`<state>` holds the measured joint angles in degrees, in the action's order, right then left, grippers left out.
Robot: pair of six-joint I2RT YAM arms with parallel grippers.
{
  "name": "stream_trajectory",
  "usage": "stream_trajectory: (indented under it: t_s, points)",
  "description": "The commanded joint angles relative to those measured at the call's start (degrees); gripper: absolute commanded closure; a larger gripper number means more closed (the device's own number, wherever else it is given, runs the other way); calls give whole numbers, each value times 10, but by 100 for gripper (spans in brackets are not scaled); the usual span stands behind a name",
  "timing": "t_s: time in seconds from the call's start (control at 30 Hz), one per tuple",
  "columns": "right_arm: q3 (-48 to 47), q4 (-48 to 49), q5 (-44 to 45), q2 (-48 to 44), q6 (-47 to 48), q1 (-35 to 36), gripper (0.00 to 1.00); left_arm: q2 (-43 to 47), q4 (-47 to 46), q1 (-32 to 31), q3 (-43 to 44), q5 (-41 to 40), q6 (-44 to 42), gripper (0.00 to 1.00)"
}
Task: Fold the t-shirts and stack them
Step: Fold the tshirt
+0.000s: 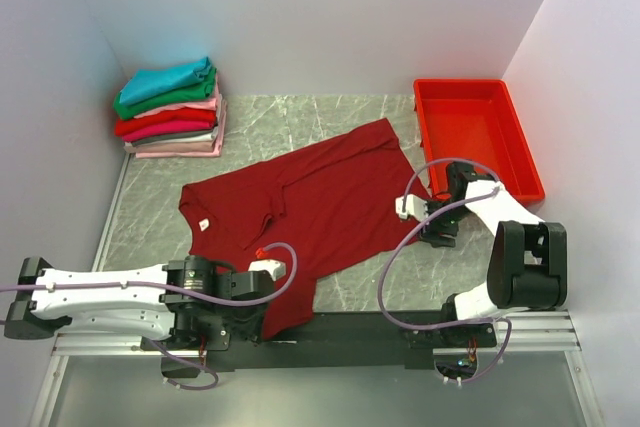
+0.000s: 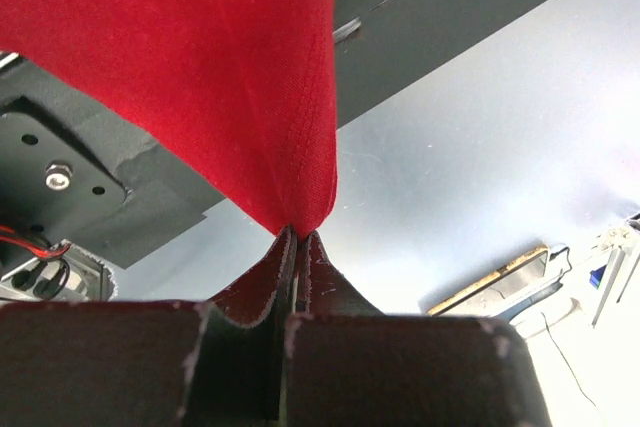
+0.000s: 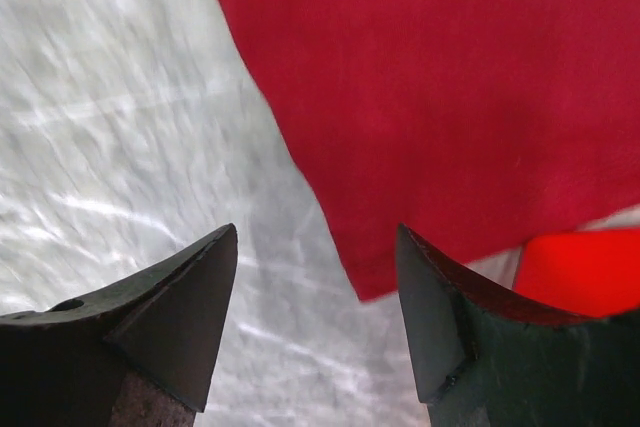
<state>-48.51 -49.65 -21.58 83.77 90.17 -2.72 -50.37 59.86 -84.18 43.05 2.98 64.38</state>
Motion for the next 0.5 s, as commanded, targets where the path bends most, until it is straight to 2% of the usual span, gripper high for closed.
stream_trajectory:
  t_s: [0.0,0.17,0.47]
  points:
    - [7,54,58,-14,42,-25,29,18,22,-1,-10,22,15,99]
    - [-10,52,57,10,68,-53,30,29,33,-1,-7,14,17,99]
    - [0,68,51,46,115,-55,32,28,26,-1,-5,14,10,99]
